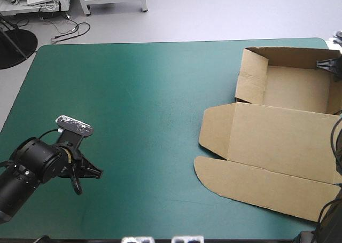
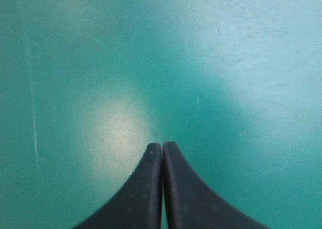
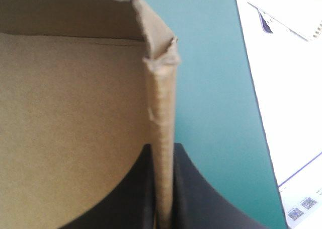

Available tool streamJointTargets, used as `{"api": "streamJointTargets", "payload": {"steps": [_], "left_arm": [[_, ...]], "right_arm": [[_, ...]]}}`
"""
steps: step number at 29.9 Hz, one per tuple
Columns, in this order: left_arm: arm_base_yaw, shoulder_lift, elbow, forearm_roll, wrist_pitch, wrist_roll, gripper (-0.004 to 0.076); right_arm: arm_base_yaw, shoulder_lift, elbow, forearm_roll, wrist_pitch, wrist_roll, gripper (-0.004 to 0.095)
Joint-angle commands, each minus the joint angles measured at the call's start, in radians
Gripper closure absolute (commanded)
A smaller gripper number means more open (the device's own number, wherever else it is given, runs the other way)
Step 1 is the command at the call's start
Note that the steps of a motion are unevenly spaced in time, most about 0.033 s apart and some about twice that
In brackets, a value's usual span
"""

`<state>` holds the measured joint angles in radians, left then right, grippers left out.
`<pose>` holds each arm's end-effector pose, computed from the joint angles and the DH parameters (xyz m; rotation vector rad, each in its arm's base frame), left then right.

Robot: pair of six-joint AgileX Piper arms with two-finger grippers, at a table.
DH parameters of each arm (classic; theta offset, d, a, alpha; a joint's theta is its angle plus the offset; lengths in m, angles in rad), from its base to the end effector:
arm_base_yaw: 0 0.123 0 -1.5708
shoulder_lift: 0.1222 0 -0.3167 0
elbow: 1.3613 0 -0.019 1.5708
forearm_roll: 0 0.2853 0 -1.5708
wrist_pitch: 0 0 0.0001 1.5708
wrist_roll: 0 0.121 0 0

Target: Fold the box

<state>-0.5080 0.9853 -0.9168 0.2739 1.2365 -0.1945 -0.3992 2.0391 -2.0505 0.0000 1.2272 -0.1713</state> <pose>0.1767 -0.0630 0.3214 0.4823 2.6694 0.1856 0.4700 -0.1983 0.3237 0.3084 2.6944 -0.1716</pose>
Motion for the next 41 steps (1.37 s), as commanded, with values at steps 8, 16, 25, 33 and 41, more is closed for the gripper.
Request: {"api": "streamJointTargets", "payload": {"steps": [8,16,25,33,41], "left_arm": [[0.000,-0.008,-0.032,0.006,-0.003,0.001,0.0732],[0.000,-0.008,-0.064,0.006,0.001,0.001,0.0733],[0.000,-0.008,-0.071,0.006,-0.010,0.001,0.0733],[0.000,-0.008,-0.071,0.006,-0.046,0.001,0.0733],[0.000,-0.008,-0.071,0.006,-0.049,0.001,0.0733]], "right_arm": [[-0.077,0.039,-0.029,0.075,-0.044,-0.018,0.0903],[-0.095,-0.006,-0.033,0.049,-0.091,-0.053,0.0196],[-0.113,-0.166,-0.077,0.138,-0.079,-0.030,-0.0009],[-0.057,-0.334,-0.099,0.505,0.025,-0.206,0.0635],[0.232,-0.503,-0.064,0.401,0.025,-0.256,0.0913]]}}
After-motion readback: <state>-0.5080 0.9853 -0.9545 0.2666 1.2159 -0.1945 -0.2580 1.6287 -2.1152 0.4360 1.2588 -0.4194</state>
